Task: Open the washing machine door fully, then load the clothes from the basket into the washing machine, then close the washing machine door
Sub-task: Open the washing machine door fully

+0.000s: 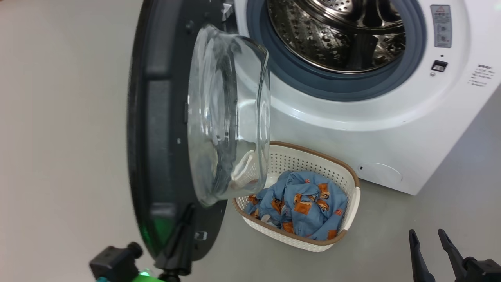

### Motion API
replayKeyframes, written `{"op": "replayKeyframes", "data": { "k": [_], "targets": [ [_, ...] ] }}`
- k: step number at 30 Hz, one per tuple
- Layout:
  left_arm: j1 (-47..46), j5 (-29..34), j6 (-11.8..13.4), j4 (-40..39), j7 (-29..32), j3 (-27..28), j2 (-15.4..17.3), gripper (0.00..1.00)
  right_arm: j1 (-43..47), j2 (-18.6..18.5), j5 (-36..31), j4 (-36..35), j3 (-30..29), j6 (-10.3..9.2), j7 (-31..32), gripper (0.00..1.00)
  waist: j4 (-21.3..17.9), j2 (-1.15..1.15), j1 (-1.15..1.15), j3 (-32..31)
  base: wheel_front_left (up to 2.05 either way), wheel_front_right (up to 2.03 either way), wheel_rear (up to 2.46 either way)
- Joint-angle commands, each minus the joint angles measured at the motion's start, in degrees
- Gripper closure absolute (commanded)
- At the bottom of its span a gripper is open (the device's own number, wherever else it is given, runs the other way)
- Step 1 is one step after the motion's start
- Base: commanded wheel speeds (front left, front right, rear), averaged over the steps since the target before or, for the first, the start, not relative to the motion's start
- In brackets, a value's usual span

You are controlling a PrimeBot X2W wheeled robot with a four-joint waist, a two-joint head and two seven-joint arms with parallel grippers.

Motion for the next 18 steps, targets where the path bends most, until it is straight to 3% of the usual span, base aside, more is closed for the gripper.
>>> {"op": "replayKeyframes", "data": {
  "k": [1,8,18],
  "targets": [
    [-1.4,-0.4,1.7,-0.2,-1.5,4.6,0.6,1.00,-1.5,-1.0,-0.4,-1.1,1.9,0.09,-0.7,0.00,1.5,0.00,0.00,0.5,0.00,0.00,0.00],
    [-3.2,-2.3,3.3,3.9,-5.6,10.1,0.3,1.00,-1.3,-1.2,-0.3,-1.1,2.3,0.09,-0.7,0.00,2.2,0.00,0.00,0.7,0.00,0.00,0.00],
    [-10.8,-4.1,4.8,16.2,-11.7,17.4,0.7,1.00,-1.0,-1.3,0.0,-0.8,2.4,0.09,-0.7,0.00,1.2,0.00,0.00,1.0,0.00,0.00,0.00]
  ]
}}
